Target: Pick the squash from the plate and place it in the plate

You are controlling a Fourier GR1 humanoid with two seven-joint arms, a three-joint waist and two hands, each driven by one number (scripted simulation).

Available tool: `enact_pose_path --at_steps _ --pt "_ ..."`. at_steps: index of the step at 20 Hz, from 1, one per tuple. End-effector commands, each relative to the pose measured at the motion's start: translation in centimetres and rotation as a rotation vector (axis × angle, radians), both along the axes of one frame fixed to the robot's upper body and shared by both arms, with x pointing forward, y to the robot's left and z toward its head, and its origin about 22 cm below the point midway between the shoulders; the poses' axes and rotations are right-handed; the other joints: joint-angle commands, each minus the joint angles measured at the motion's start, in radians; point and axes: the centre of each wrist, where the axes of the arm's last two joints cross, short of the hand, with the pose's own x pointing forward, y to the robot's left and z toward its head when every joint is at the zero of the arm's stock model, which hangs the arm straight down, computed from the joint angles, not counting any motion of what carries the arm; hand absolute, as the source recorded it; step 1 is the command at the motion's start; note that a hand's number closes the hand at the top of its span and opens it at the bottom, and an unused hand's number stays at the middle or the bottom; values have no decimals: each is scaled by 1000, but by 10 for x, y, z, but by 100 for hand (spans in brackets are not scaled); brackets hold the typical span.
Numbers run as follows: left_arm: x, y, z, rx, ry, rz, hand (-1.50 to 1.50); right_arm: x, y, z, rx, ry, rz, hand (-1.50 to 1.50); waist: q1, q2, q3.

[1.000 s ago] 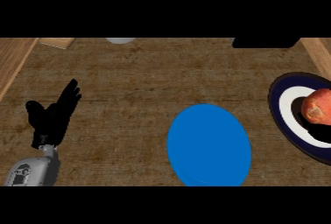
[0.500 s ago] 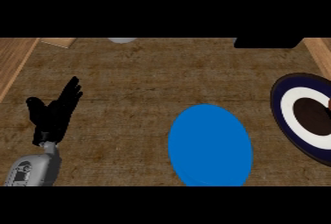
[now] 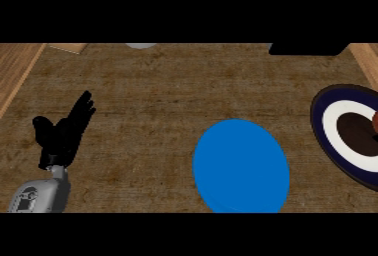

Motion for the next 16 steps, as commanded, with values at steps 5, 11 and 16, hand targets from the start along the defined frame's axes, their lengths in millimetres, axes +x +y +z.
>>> enact_pose_path --at_steps 5,11,16 --pt "7 -12 10 -18 0 -4 0 -9 -37 -16 40 -98 127 -150 -4 -1 0" --pt "1 1 -2 0 26 32 0 1 -32 14 149 -477 240 -150 -35 -10 -1" --pt "-7 3 -3 2 9 40 0 -16 -43 21 360 -507 193 -150 -31 -12 -3"
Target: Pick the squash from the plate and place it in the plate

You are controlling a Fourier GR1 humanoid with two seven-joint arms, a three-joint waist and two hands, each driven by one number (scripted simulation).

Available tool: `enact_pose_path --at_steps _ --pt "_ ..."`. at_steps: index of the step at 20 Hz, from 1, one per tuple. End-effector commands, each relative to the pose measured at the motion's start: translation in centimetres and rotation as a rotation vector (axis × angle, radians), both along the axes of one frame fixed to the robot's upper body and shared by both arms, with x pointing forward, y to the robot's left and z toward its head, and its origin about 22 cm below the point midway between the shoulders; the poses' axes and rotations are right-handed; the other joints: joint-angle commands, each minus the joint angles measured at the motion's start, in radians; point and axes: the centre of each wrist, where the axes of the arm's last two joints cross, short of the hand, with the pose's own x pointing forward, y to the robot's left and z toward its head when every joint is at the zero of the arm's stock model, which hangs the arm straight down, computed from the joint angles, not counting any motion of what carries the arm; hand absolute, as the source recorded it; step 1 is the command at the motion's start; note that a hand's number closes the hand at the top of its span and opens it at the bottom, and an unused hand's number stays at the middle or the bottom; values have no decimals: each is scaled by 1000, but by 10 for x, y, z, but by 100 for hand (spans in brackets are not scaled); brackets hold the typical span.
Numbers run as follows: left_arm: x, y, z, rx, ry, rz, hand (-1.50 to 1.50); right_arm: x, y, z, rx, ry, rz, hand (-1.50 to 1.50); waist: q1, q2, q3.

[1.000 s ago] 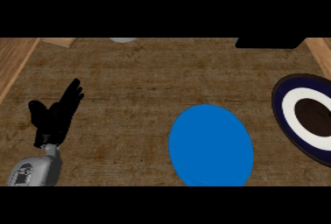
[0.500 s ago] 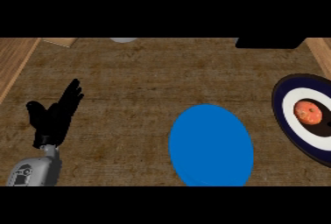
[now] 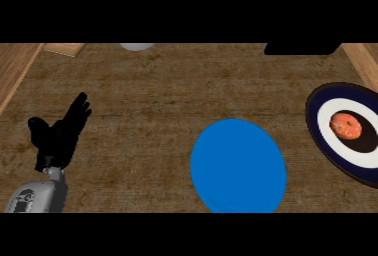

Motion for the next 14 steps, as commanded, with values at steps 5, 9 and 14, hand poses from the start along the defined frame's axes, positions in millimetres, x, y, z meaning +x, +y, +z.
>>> enact_pose_path --at_steps 5,9,14 --pt "1 6 17 -6 -2 -7 0 -27 -38 17 359 81 113 -150 -2 -2 0" --pt "4 -17 -4 5 8 -16 0 -37 -38 -7 424 88 142 -150 8 5 1" --pt "8 -22 4 1 0 -16 0 -55 -51 -14 373 55 128 -150 13 6 1"
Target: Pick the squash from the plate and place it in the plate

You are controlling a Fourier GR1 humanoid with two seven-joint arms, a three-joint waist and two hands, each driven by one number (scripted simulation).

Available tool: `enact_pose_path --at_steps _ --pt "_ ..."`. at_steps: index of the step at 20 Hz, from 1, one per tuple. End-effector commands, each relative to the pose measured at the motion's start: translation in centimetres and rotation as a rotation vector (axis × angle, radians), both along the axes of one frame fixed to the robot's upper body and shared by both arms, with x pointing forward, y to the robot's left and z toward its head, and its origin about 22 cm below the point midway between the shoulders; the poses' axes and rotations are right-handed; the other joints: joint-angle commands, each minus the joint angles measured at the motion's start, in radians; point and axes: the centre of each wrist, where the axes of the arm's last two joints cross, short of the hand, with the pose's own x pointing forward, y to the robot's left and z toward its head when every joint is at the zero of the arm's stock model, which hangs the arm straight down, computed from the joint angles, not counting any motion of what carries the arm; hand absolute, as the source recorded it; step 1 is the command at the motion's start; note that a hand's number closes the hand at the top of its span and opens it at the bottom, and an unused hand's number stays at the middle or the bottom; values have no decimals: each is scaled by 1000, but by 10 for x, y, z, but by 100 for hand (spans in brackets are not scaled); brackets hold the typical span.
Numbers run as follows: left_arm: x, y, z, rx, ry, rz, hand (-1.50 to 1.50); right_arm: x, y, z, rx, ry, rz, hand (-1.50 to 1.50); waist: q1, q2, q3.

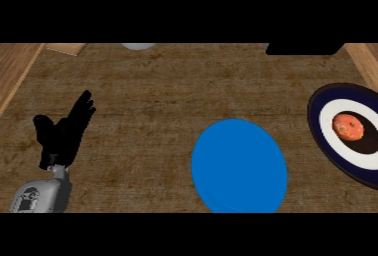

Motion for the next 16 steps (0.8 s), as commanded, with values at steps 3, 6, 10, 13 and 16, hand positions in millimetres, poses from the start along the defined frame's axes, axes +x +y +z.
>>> enact_pose_path --at_steps 3,6,10,13,16 --pt "-12 12 3 -2 -3 -15 0 -12 -14 -12 14 -9 -29 -150 13 3 1" --pt "-9 -14 -8 -9 -6 -26 0 -39 -32 -9 -2 -13 -24 -150 10 4 2" --pt "-4 18 13 4 -3 -18 0 -43 -27 -26 11 -13 -47 -150 13 4 2" --pt "11 3 -2 9 -17 -16 0 -63 -39 -22 -26 -7 -67 -150 4 7 3" --pt "9 0 7 -10 -17 -12 0 -58 -39 -20 -52 12 -81 -150 14 7 4"
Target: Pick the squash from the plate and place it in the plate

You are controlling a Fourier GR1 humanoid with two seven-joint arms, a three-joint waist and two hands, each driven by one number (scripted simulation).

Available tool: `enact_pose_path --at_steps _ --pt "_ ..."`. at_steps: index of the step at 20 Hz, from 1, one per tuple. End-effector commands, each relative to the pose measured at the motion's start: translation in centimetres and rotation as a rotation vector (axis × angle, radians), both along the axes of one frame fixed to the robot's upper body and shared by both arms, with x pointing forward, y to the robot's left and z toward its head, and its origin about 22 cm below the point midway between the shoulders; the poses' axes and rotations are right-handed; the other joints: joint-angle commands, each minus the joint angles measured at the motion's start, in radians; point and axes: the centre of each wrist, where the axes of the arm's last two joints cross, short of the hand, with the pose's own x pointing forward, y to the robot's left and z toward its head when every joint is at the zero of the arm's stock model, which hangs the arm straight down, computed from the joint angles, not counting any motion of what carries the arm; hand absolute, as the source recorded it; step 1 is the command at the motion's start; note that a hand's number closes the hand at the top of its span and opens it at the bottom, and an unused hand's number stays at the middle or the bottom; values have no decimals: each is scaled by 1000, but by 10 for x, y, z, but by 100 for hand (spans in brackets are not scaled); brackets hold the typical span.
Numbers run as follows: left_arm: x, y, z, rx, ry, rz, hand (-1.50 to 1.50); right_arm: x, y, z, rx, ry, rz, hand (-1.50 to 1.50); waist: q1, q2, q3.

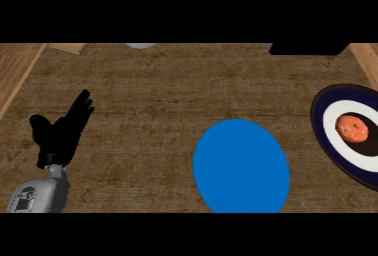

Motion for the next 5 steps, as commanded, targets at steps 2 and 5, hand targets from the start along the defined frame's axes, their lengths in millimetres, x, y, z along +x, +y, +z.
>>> enact_pose_path --at_steps 2,5 --pt "9 -5 7 -12 -8 -20 0 0 -3 2 -16 -8 50 -150 9 3 2" --pt "-3 -8 -3 5 17 -7 0 -25 -10 -6 -7 -12 50 -150 4 1 2"
